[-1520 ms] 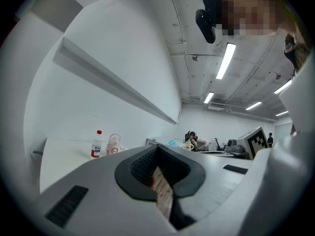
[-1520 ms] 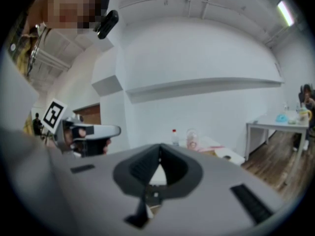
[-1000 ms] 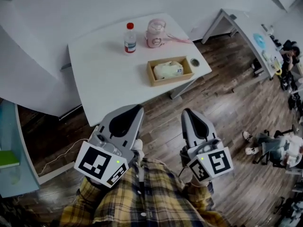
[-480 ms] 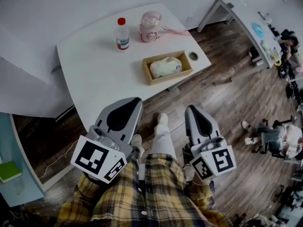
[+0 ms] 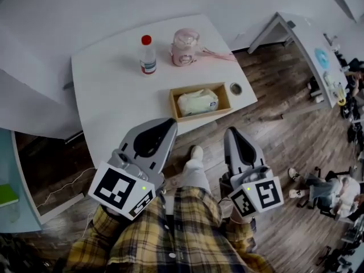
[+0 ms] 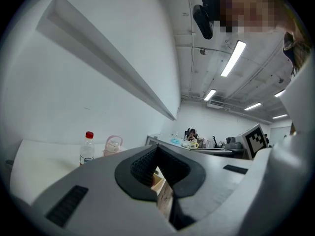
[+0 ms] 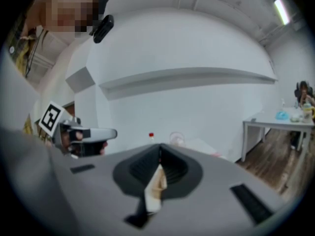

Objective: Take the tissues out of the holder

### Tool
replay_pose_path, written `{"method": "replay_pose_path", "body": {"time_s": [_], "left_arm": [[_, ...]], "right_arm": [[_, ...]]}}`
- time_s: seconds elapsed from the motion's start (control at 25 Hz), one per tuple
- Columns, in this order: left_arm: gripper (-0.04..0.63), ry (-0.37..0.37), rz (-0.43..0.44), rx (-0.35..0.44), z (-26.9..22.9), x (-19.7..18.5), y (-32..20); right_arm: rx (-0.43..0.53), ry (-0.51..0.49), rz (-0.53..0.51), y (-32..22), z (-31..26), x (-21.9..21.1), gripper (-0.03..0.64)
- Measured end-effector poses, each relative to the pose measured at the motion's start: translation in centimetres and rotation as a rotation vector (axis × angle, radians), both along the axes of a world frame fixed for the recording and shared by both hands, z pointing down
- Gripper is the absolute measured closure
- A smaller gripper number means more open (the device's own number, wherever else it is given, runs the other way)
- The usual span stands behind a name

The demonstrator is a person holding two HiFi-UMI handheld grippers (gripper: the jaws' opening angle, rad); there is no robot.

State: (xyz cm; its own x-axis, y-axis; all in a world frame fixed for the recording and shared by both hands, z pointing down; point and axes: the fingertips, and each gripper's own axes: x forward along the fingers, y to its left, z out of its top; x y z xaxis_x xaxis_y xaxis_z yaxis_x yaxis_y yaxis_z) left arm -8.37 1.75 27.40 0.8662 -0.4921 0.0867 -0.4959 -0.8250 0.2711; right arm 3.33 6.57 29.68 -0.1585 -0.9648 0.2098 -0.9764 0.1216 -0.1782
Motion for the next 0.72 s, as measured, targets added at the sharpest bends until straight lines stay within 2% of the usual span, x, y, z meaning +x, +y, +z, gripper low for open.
{"method": "replay_pose_path", "body": {"time_s": [0.44, 0.72], "left_arm": [[0.591, 0.003, -0.189, 0.005, -0.8, 9.2, -4.9], [0.591, -0.022, -0.312, 0.004, -0.6, 11.9, -6.1]], "right_arm": [[0.001, -0.004, -0.166, -5.6, -0.8, 10.4, 0.605], [-0.003, -0.028, -0.303, -8.2, -0.2, 13.3, 0.606]]}}
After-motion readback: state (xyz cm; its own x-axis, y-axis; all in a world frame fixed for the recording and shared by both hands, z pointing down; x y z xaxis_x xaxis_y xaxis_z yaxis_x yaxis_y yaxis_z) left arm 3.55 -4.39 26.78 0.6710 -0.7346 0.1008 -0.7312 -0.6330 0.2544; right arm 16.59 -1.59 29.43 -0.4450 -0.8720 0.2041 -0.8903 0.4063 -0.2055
